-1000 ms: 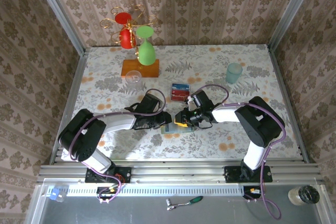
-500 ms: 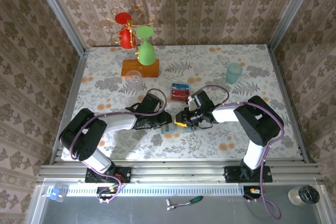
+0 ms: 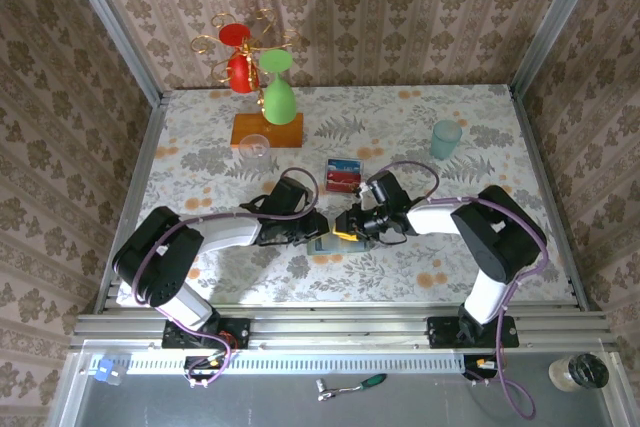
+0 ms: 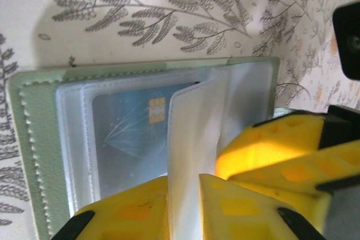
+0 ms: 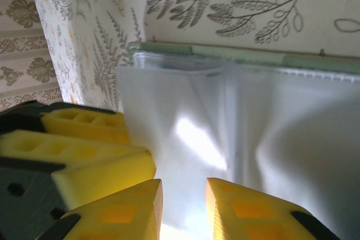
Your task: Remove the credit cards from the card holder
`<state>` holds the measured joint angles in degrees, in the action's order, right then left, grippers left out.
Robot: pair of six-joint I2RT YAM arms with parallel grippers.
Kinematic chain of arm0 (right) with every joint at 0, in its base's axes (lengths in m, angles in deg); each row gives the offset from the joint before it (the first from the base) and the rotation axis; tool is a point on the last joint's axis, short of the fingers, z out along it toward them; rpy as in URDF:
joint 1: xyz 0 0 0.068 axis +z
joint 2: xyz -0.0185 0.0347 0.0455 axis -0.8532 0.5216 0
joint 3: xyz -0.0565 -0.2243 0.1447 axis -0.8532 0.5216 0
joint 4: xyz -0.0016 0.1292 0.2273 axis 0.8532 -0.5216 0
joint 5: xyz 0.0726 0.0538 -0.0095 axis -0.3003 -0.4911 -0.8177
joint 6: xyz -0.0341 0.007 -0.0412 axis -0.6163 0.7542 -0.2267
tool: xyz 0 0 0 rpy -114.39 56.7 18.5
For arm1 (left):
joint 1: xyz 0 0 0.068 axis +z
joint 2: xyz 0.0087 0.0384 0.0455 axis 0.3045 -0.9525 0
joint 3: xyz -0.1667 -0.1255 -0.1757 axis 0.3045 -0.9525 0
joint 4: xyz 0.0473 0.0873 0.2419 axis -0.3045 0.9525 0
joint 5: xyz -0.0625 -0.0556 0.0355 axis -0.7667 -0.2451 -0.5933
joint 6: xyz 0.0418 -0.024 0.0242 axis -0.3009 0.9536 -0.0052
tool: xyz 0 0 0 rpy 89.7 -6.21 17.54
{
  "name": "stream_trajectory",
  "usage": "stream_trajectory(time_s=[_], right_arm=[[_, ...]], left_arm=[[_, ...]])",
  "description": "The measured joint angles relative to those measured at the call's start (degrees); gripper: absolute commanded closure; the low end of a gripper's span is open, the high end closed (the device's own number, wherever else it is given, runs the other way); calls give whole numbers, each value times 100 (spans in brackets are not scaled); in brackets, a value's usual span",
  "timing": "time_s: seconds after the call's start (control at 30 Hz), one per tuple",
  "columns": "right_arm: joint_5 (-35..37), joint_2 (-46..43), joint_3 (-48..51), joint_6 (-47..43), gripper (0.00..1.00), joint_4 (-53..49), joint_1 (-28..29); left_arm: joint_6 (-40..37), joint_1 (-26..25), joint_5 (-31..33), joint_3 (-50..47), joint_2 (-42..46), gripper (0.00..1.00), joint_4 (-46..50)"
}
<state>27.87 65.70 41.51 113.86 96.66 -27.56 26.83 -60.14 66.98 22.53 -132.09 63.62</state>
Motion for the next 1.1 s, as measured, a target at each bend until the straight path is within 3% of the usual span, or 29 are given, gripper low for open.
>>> stream_trajectory(time_s=[0.47, 0.7, 0.93, 1.1], right_arm=[[485, -1233, -55, -195, 73, -957, -313], [599, -1550, -31, -245, 73, -1172, -442], [623, -1731, 101, -326, 73, -1338, -529], [688, -1945, 164, -365, 72, -1513, -564]], left_arm=[[0, -188, -39, 494, -22, 82, 107], [0, -409, -103, 796, -435, 80, 81], [11, -544, -179, 1045, -855, 68, 7], [37, -605, -258, 1268, -1108, 65, -44]])
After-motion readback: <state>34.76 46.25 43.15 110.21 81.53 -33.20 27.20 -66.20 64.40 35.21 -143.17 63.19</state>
